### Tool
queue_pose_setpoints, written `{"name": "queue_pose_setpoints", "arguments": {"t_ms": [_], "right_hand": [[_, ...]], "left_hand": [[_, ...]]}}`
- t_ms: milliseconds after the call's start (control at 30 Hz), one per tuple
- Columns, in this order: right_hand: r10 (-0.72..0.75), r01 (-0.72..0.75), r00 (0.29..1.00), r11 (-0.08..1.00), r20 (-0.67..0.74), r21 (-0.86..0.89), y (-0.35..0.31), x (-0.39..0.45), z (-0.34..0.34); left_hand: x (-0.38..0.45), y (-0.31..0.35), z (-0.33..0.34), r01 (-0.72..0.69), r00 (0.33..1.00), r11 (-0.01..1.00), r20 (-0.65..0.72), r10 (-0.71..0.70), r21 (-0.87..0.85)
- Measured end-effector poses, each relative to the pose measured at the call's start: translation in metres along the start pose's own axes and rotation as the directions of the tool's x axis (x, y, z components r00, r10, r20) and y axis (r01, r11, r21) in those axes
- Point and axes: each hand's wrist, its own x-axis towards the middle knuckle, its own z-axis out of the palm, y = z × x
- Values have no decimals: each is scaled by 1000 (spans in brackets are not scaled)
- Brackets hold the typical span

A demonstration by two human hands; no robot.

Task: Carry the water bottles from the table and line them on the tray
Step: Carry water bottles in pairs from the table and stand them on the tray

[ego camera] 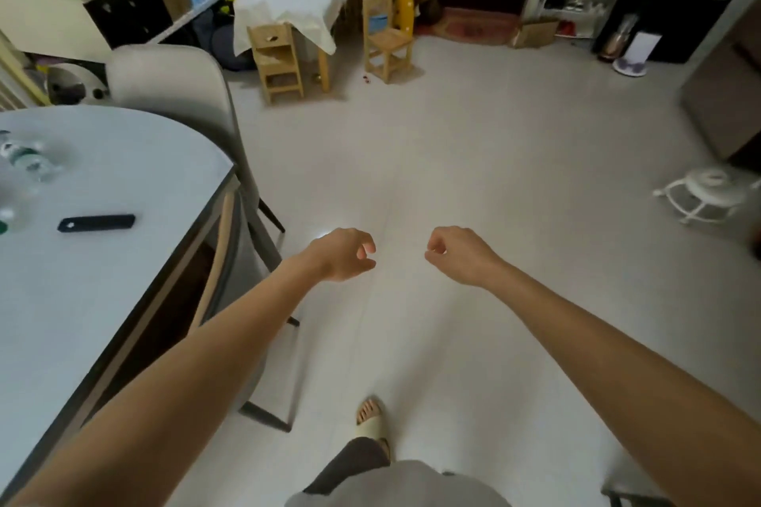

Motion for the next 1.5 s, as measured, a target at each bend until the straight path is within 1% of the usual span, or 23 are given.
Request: {"name": "queue_pose_setpoints", "arguments": {"t_ms": [133, 267, 400, 533, 633, 733, 833, 967, 1067, 1133, 1200, 1267, 1333, 1400, 1500], "right_hand": [[-50, 50, 999, 999, 4, 0, -27, 111, -35], [-101, 101, 993, 995, 57, 5, -53, 218, -57], [-206, 209, 971, 978, 117, -9, -86, 341, -68], [-336, 349, 920, 937, 203, -28, -134, 463, -76], [-437, 473, 847, 879, 303, -55, -185, 539, -82], [-541, 599, 756, 799, 368, -56, -253, 601, -82], [-640, 730, 631, 681, 438, -57, -325, 641, -63], [-717, 847, 469, 531, 517, -31, -410, 672, -25], [-718, 881, 414, 472, 560, -46, -465, 687, 3], [-709, 908, 359, 417, 607, -50, -500, 695, 21], [-704, 920, 318, 391, 635, -27, -539, 703, 42], [-705, 927, 282, 375, 651, 6, -579, 707, 68], [-702, 912, 272, 407, 658, 58, -618, 709, 100], [-669, 861, 290, 495, 684, 119, -653, 706, 135], [-587, 747, 297, 635, 753, 200, -699, 698, 190]], "left_hand": [[79, -34, -64, 28, 999, 999, -18, -29, -34], [145, -75, -113, 90, 996, 995, -3, -90, -52], [212, -134, -159, 183, 979, 973, -66, -194, -143], [265, -197, -204, 329, 922, 905, -115, -369, -270], [284, -238, -237, 436, 852, 817, -118, -510, -378], [284, -281, -266, 521, 755, 713, -136, -641, -469], [269, -330, -280, 597, 647, 607, -134, -751, -524], [242, -401, -285, 650, 488, 459, -130, -863, -606], [218, -447, -288, 656, 399, 356, -95, -912, -666], [201, -471, -286, 662, 336, 284, -63, -940, -693], [184, -491, -287, 654, 250, 199, -40, -967, -730], [167, -506, -286, 637, 154, 108, -12, -988, -763], [151, -519, -281, 606, 61, 13, 30, -998, -795], [135, -534, -273, 555, -39, -95, 89, -995, -826], [115, -557, -261, 482, -188, -247, 177, -966, -841]]}}
